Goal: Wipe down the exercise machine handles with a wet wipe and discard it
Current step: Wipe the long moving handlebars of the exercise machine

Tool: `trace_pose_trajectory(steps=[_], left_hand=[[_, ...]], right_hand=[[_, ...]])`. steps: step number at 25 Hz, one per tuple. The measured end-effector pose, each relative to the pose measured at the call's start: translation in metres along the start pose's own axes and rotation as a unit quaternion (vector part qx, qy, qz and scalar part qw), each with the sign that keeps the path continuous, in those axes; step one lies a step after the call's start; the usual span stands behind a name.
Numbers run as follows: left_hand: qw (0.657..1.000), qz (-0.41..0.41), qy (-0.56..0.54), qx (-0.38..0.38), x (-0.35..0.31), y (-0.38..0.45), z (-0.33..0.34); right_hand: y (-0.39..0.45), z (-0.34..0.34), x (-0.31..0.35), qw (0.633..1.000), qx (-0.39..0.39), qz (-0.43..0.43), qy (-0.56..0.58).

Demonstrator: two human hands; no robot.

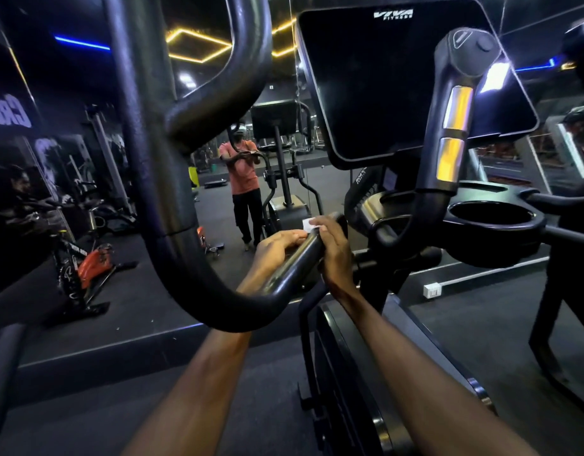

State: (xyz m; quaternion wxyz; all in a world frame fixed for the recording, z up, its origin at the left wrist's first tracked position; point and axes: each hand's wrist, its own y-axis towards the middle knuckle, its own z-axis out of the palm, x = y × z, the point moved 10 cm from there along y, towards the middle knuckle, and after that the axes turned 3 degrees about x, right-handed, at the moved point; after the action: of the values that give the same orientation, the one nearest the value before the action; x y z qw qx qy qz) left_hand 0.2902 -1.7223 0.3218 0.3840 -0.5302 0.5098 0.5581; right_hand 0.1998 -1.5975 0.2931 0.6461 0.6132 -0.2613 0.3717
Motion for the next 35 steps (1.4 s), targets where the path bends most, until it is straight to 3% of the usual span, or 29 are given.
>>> trace_pose_trajectory(steps=[4,8,12,17,23,27,30,32,35], left_hand=[[1.000,-0.004,0.010,0.008,0.002,0.006,0.002],[1.000,-0.004,0.007,0.024,0.005,0.011,0.002],[1.000,-0.008,-0.009,0.015,0.007,0.009,0.001],[0.998,-0.015,-0.052,0.013,0.010,-0.002,0.002],[0.998,0.058,0.008,0.029,0.002,-0.046,-0.002],[0.998,0.023,-0.048,0.036,0.004,-0.082,-0.006],[0.971,-0.024,-0.226,0.077,-0.005,-0.104,-0.006],[0.956,-0.036,-0.288,0.051,-0.013,-0.118,-0.021],[0.960,-0.026,-0.277,-0.017,-0.023,-0.139,-0.049]], right_hand=[[0.018,0.000,-0.016,0.996,-0.019,0.085,0.023],[0.022,0.003,-0.026,0.995,-0.007,0.079,0.064],[0.023,-0.006,-0.034,0.988,-0.045,0.139,0.054],[-0.039,0.002,-0.005,0.997,-0.004,0.058,0.045],[-0.104,0.003,0.057,0.996,-0.071,0.042,-0.046],[-0.140,0.018,0.111,0.992,-0.083,0.046,-0.078],[-0.159,0.034,0.148,0.995,-0.077,0.048,-0.040],[-0.171,0.043,0.169,0.996,-0.070,0.063,0.004],[-0.185,0.059,0.195,0.989,-0.050,0.092,0.109]])
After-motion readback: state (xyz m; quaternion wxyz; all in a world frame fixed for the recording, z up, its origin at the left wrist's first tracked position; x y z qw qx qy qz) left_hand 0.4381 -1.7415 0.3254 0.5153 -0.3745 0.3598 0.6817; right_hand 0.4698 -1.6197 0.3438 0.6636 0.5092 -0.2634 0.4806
